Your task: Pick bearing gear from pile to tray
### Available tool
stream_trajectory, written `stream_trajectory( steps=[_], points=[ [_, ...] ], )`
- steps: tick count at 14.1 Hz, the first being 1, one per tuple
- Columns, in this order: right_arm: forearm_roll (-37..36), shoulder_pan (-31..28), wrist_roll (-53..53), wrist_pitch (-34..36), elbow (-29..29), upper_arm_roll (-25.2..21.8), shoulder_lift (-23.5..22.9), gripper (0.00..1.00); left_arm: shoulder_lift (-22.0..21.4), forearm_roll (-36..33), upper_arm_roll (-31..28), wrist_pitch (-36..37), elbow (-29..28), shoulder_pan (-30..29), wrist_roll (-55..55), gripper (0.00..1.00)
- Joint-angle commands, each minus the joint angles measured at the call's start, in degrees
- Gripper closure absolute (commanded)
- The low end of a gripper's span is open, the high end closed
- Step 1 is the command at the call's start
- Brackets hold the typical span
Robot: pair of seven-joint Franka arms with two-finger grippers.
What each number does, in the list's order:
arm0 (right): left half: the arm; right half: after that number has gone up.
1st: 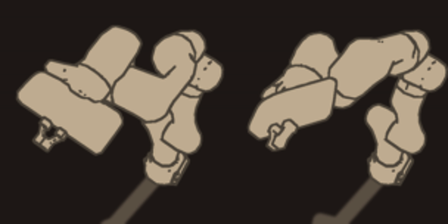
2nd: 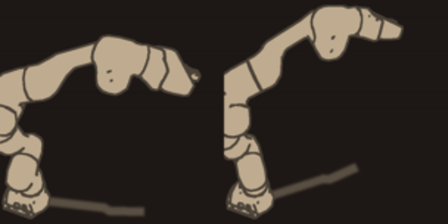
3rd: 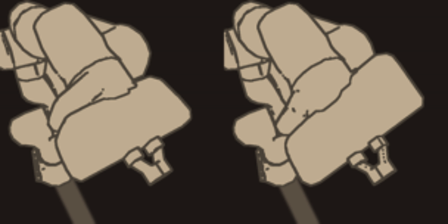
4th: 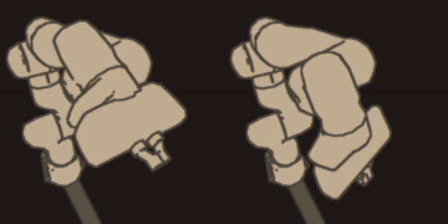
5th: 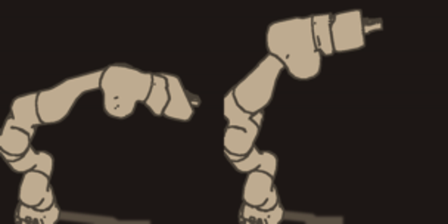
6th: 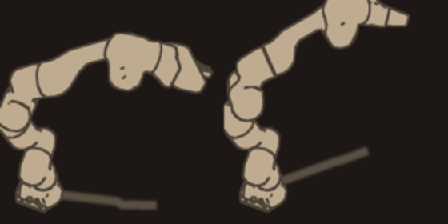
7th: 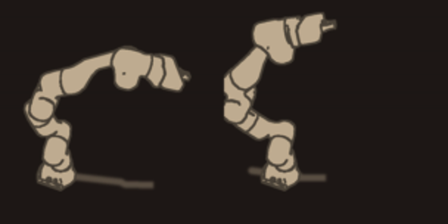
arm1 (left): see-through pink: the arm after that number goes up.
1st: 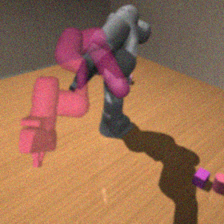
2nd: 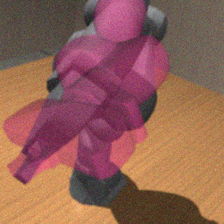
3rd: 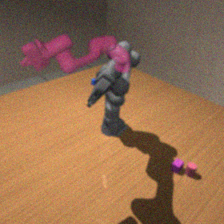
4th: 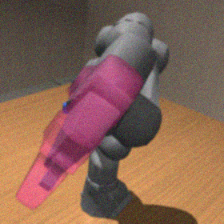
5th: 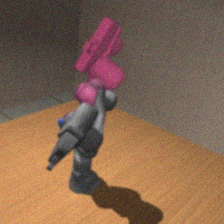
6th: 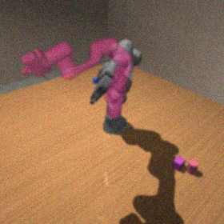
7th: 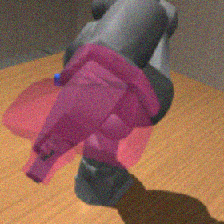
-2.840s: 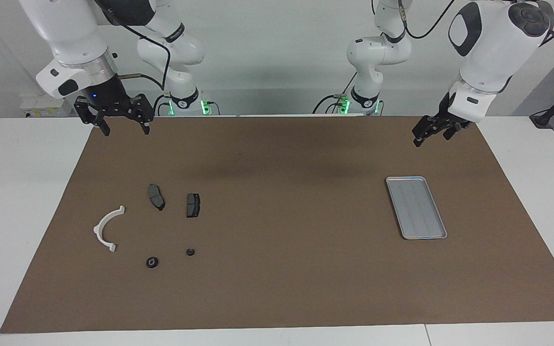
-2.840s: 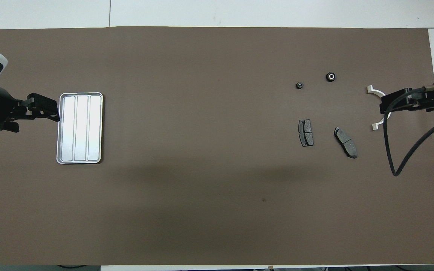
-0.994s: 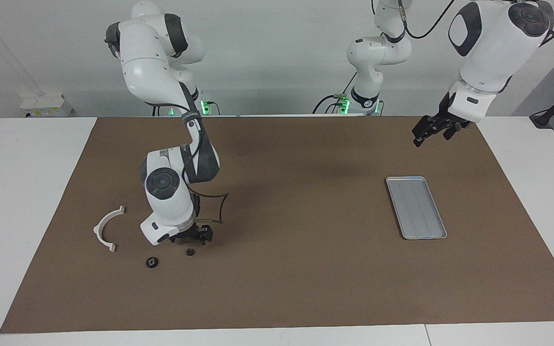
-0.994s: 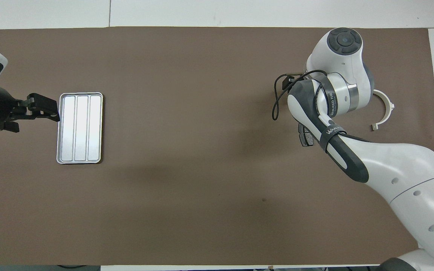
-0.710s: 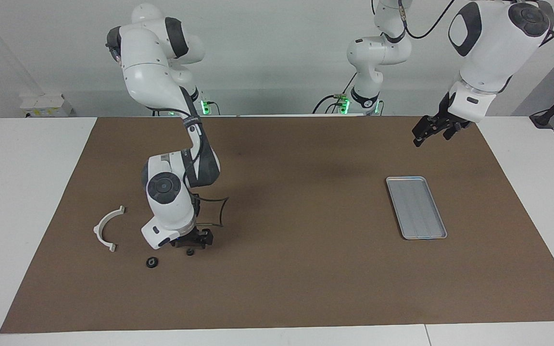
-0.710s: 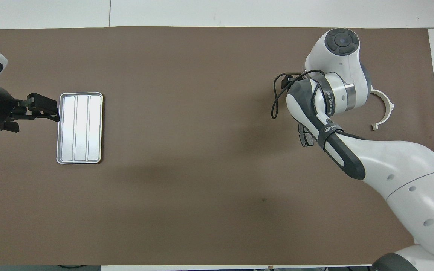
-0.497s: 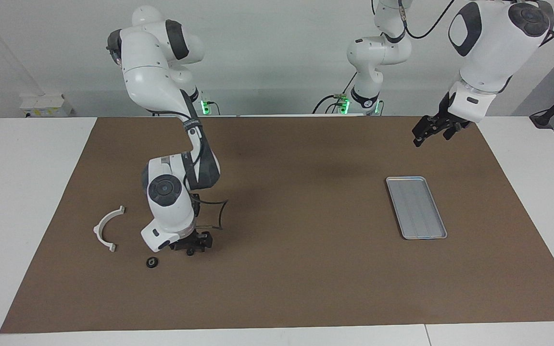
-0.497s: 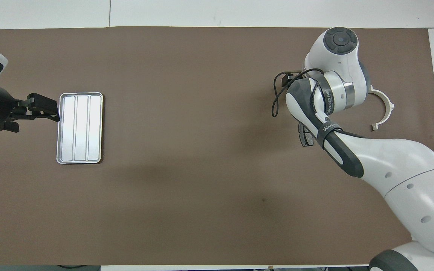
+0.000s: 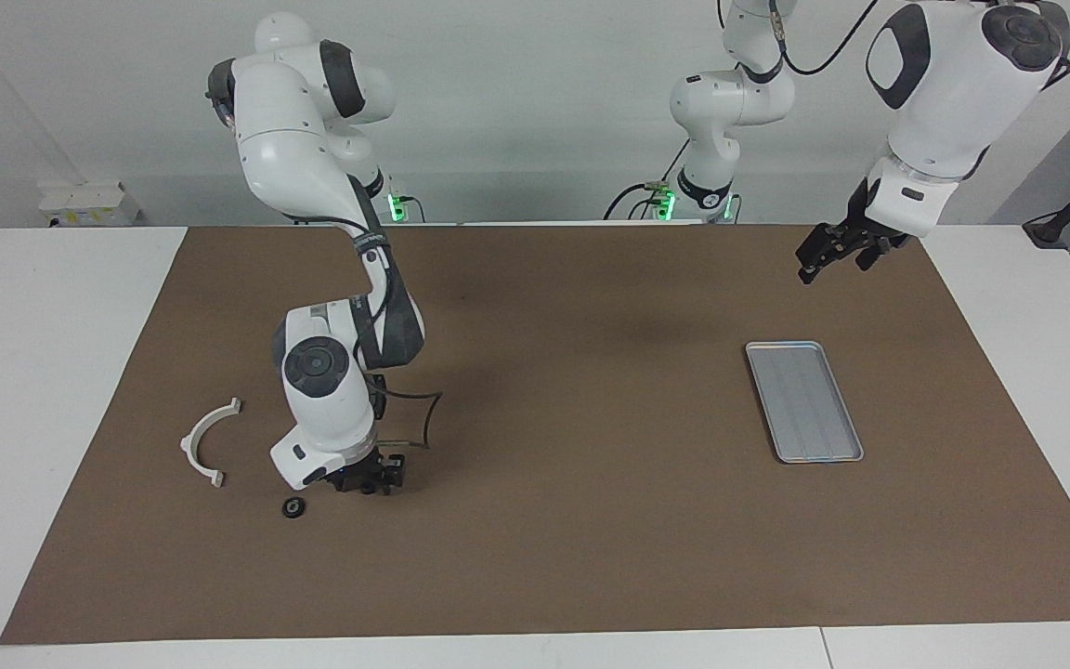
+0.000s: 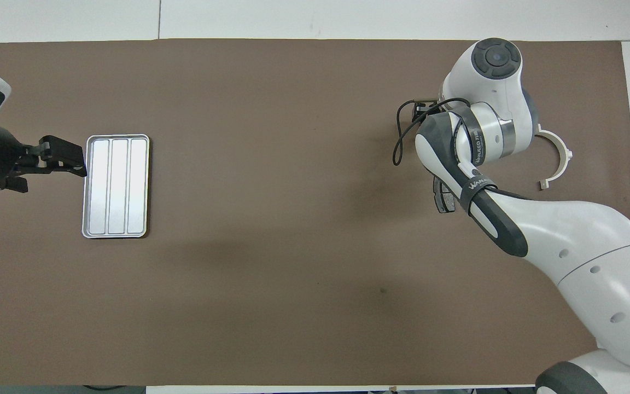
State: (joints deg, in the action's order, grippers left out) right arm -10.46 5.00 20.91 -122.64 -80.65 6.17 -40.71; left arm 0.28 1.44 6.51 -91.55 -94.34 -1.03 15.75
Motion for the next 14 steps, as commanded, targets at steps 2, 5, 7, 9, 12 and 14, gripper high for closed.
stream_trajectory(
  steps=[2, 5, 7, 9, 12, 14],
  points=[
    [-0.17, -0.34, 2.11, -0.85, 1.28, 0.33, -1.13, 0.48, -0.63, 0.76, -0.01, 0.85, -0.06, -0.11, -0.28, 0.0],
    [-0.17, -0.43, 2.11, -1.02, 1.28, 0.33, -1.13, 0.71, -0.63, 0.76, -0.01, 0.85, -0.06, -0.11, -0.28, 0.0],
    [-0.17, -0.52, 2.2, -1.99, 0.93, 0.33, -1.04, 0.99, -0.63, 0.76, -0.01, 0.85, -0.06, -0.11, -0.28, 0.0],
    [-0.26, -0.7, 2.2, -1.99, 0.84, 0.33, -1.04, 1.0, -0.63, 0.76, -0.01, 0.85, -0.06, -0.11, -0.28, 0.0],
    [-0.52, -0.7, 2.11, -0.77, 1.1, 0.33, -0.95, 1.0, -0.63, 0.76, -0.01, 0.85, -0.06, -0.11, -0.28, 0.0],
    [-1.23, -0.61, 1.59, 4.13, 2.24, 0.68, -0.17, 1.0, -0.63, 0.67, -0.01, 0.85, -0.06, -0.11, -0.28, 0.0]
  ],
)
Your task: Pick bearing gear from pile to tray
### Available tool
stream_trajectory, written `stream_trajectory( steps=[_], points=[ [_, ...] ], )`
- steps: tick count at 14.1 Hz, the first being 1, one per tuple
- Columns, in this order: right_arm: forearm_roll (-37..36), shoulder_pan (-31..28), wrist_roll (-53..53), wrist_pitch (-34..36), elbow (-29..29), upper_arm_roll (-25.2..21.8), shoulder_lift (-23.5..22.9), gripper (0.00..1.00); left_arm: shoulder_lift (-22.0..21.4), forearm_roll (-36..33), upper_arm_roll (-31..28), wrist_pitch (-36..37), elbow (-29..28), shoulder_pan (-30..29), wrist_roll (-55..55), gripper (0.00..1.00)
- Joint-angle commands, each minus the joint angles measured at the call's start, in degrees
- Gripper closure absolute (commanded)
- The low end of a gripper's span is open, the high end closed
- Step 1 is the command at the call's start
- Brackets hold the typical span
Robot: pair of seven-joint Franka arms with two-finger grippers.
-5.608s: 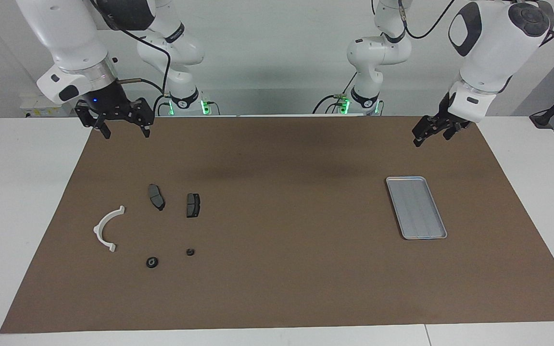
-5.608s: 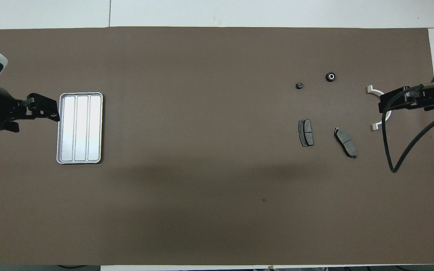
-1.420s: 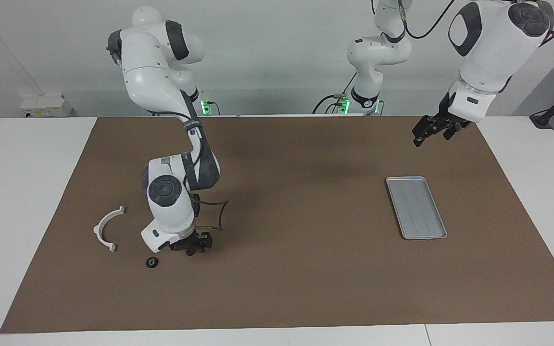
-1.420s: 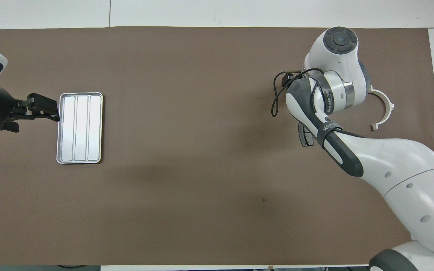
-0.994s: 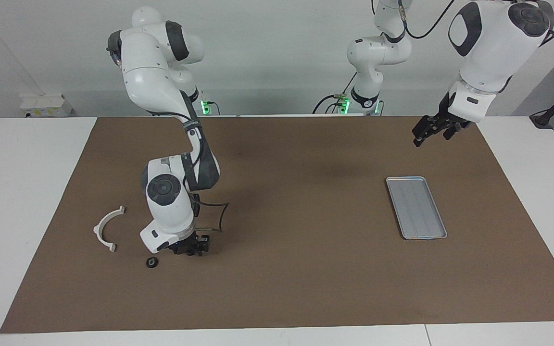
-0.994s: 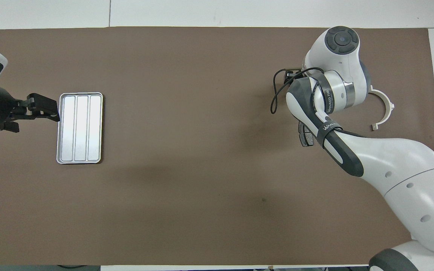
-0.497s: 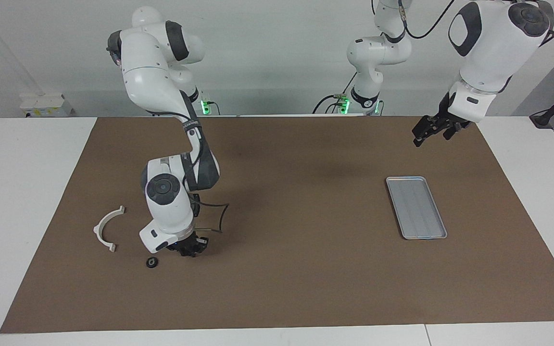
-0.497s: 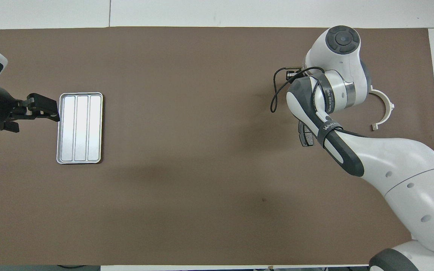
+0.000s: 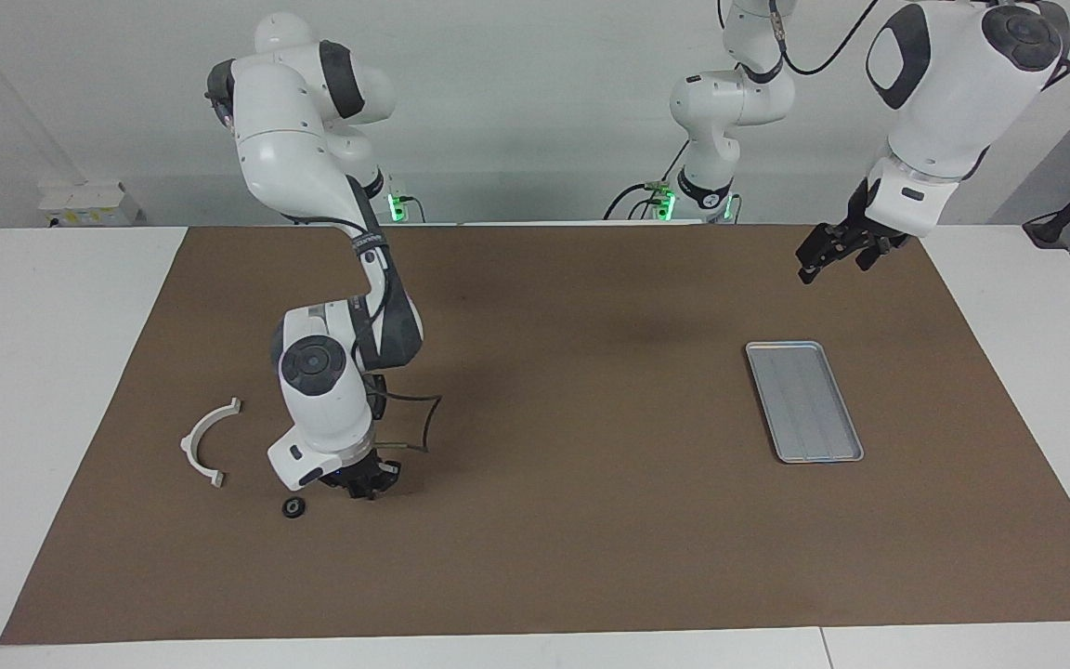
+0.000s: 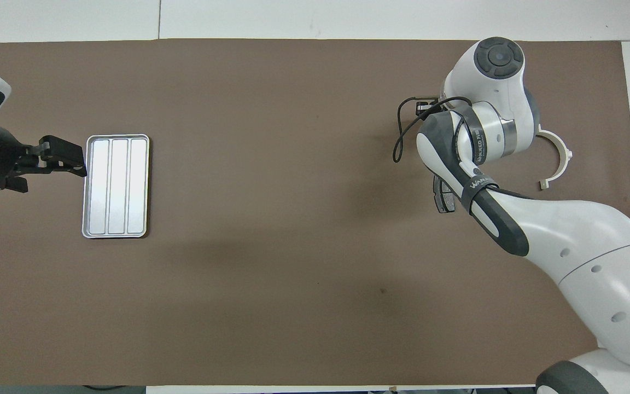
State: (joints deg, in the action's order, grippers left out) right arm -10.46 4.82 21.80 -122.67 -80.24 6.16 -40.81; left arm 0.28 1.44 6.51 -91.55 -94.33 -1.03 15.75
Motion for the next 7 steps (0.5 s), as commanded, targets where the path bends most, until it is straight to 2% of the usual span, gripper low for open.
stream_trajectory(
  steps=[1, 3, 5, 7],
  points=[
    [-0.88, -0.08, 0.52, 7.93, 4.63, 0.7, 0.64, 1.0, -0.63, 0.76, -0.01, 0.85, -0.06, -0.11, -0.28, 0.0],
    [-0.53, 0.37, 0.08, 16.71, 7.98, 2.61, 4.23, 1.0, -0.63, 0.67, -0.01, 0.85, -0.06, -0.11, -0.28, 0.0],
    [-0.53, -0.51, 0.17, 23.06, 8.17, 7.36, 8.79, 1.0, -0.63, 0.76, -0.01, 0.85, -0.06, -0.11, -0.28, 0.0],
    [2.0, 0.27, 1.04, 27.9, 8.26, 8.69, 12.75, 1.0, -0.63, 0.76, -0.01, 0.85, -0.06, -0.11, -0.28, 0.0]
  ],
)
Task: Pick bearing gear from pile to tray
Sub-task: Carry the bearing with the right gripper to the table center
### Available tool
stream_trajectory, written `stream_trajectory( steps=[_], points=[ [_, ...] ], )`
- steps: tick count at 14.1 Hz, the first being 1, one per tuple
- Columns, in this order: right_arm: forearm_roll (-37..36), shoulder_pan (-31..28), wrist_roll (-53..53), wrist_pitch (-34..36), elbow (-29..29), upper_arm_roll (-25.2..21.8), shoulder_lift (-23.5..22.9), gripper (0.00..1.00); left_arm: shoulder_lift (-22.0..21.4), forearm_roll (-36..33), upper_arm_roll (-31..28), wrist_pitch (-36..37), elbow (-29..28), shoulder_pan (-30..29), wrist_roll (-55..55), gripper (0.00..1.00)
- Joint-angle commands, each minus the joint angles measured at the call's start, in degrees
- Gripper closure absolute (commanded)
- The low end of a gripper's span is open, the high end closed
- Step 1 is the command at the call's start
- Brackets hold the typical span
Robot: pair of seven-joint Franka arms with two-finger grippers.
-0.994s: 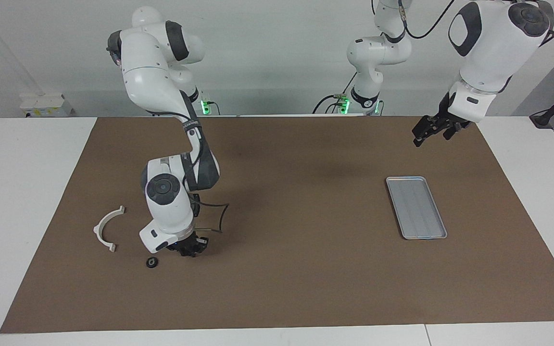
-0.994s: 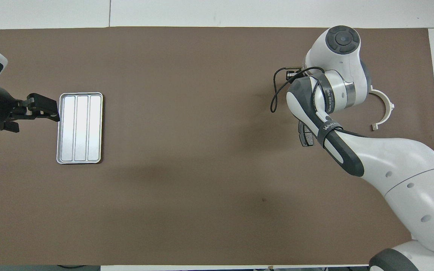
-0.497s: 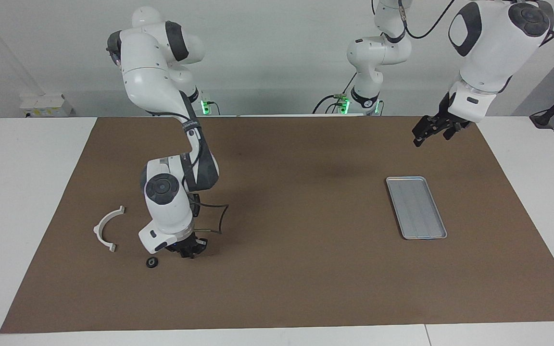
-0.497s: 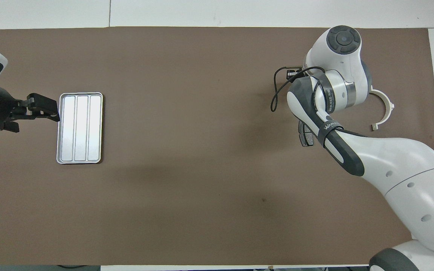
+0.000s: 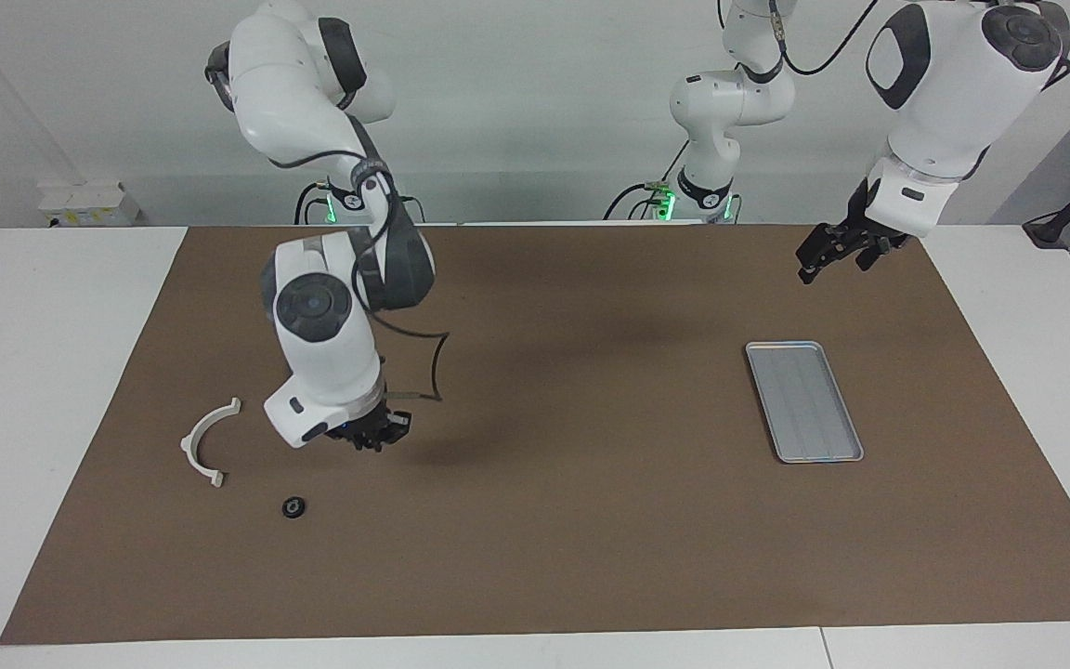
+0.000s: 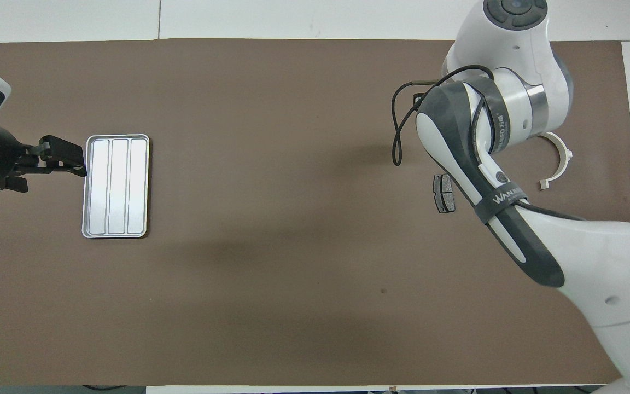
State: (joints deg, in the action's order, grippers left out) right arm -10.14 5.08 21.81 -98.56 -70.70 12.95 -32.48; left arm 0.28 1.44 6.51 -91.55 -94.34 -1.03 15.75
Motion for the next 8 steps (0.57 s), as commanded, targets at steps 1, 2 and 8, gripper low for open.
stream_trajectory(
  steps=[1, 2, 8],
  points=[
    [4.57, 0.37, 3.31, 5.3, -1.02, 2.25, 6.53, 1.0, -0.63, 0.76, -0.01, 0.93, -0.06, -0.11, -0.28, 0.0],
    [6.95, 1.67, 8.29, 5.75, -1.01, 2.25, 7.86, 1.0, -0.63, 0.76, -0.01, 0.85, -0.06, -0.11, -0.28, 0.0],
    [9.08, 15.47, 40.12, 1.89, -0.93, 2.08, 8.4, 1.0, -0.63, 0.67, -0.01, 0.84, -0.06, -0.11, -0.28, 0.0]
  ],
)
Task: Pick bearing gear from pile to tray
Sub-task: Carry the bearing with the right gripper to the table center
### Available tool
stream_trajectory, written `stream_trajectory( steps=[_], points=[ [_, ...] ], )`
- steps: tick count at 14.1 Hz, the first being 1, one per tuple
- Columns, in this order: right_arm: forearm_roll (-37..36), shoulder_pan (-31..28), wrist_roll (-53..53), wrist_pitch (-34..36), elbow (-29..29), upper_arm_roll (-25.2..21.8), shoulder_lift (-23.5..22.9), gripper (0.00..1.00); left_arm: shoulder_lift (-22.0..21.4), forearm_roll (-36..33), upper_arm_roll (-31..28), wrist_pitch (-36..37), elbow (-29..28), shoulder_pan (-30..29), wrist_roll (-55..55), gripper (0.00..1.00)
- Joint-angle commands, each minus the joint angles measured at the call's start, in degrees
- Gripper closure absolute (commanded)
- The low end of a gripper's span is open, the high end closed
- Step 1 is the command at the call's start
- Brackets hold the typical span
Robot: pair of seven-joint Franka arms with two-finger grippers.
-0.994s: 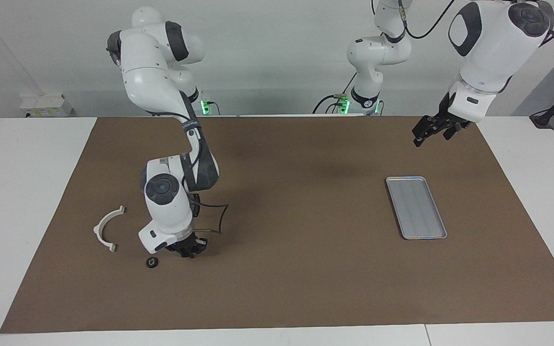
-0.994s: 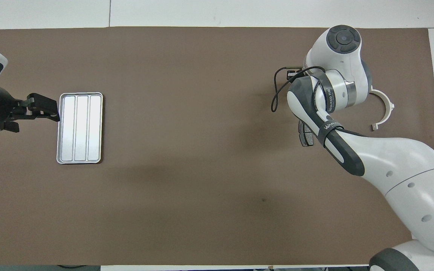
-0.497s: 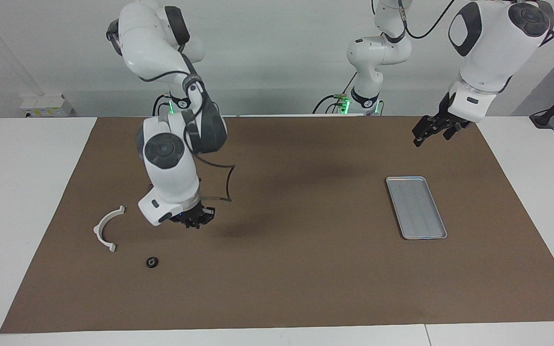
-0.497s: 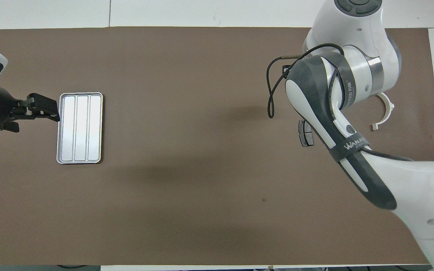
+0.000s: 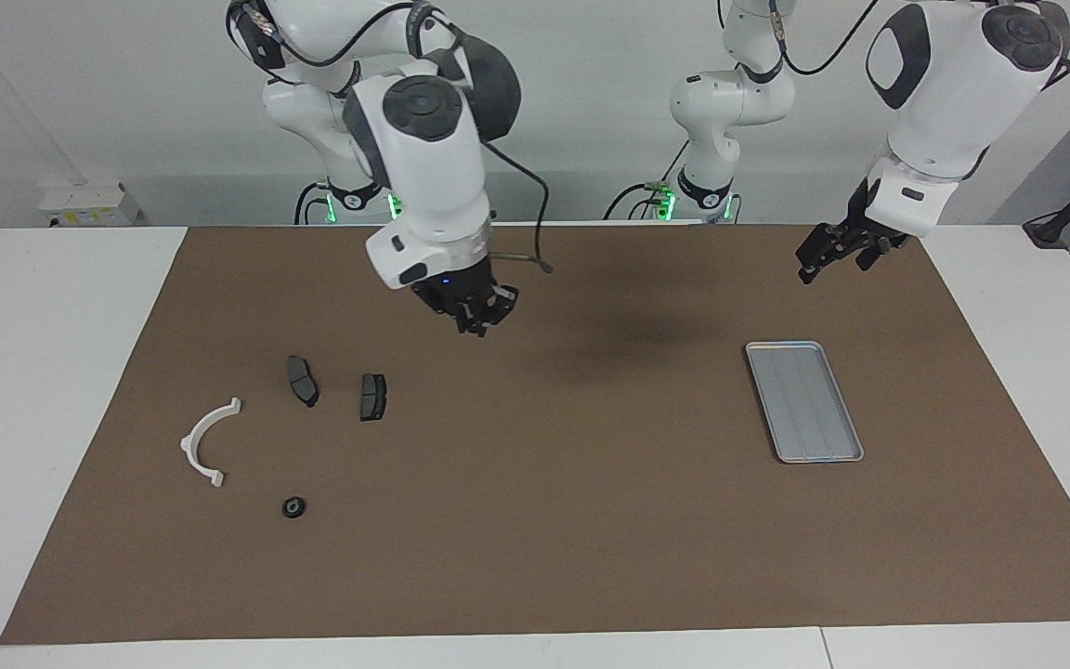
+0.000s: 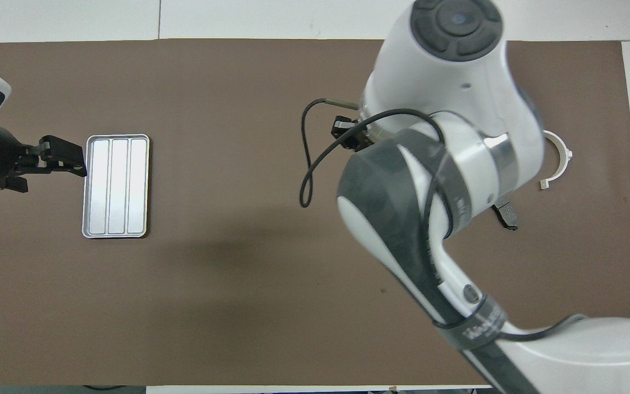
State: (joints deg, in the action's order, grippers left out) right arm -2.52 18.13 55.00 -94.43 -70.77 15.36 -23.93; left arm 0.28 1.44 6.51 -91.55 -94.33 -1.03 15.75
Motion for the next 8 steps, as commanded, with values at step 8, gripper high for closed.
stream_trajectory(
  steps=[8],
  points=[
    [0.07, 10.51, 20.05, -15.95, -4.91, -0.5, -6.46, 1.0, -0.63, 0.76, -0.01, 0.84, -0.06, -0.11, -0.28, 0.0]
  ],
)
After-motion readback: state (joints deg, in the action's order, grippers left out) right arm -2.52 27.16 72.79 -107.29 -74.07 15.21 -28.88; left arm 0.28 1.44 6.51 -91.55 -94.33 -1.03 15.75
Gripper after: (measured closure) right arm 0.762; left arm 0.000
